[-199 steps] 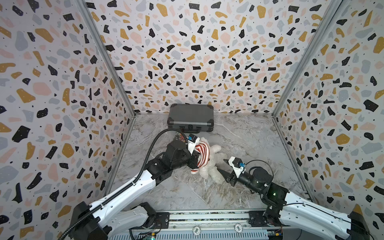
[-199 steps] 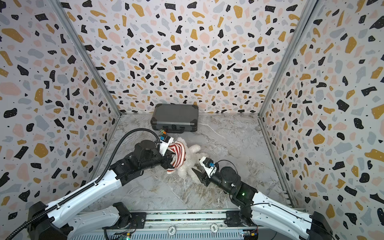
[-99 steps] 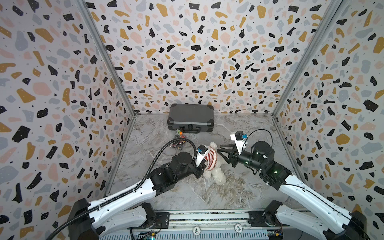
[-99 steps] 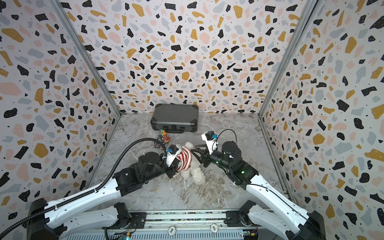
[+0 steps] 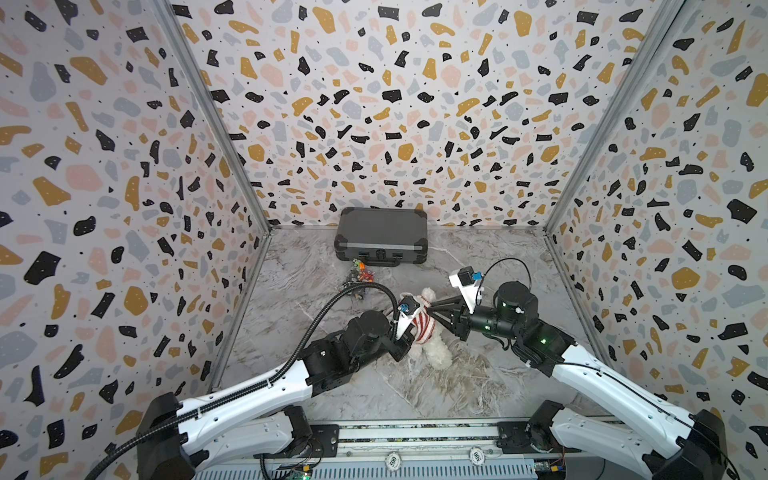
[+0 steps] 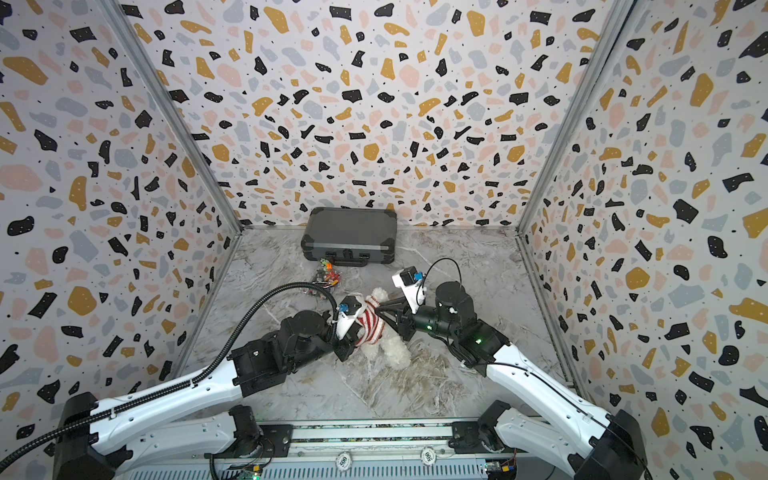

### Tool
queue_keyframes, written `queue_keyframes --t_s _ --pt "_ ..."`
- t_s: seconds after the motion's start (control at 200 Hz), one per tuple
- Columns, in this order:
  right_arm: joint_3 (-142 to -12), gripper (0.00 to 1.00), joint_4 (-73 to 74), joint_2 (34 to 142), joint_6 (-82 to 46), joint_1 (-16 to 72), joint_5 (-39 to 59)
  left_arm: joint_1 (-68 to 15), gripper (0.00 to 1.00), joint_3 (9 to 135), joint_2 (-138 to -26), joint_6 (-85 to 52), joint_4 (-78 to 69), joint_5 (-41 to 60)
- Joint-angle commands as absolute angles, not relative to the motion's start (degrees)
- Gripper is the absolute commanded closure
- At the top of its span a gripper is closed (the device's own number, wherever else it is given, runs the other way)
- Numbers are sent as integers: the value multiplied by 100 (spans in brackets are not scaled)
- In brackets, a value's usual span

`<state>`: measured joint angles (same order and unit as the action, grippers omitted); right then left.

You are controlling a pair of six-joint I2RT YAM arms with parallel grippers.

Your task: Dress the teddy bear

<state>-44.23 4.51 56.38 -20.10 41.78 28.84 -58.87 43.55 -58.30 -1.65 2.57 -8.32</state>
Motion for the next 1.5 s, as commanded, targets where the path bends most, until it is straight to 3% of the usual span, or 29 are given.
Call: queue_keyframes --t_s 0.0,0.29,0.566,0.896,0.976,1.106,1.497 --pt "-4581 79 536 5624 -1940 4316 2884 -5949 100 4368 -5836 -44 40 -952" --pt "-4417 100 462 5381 -1873 4360 2258 -6007 100 4353 -5753 -24 74 -1035" --pt "-3823 100 804 4883 -2160 3811 1653 -6078 100 4301 -5704 -40 52 -984" --pt "-3293 100 1304 5032 -2385 3385 1922 -6127 100 4278 -5682 -20 25 -722" --pt "-3474 100 1337 5089 -2279 3518 2109 -6131 100 4304 -5759 0 44 -631" --pt "-3875 100 1051 5236 -2010 3891 1605 -6146 100 4346 -5829 8 23 -554" --pt "-3010 100 1523 5553 -2417 3164 1588 -6144 100 3995 -5367 -334 -522 -571"
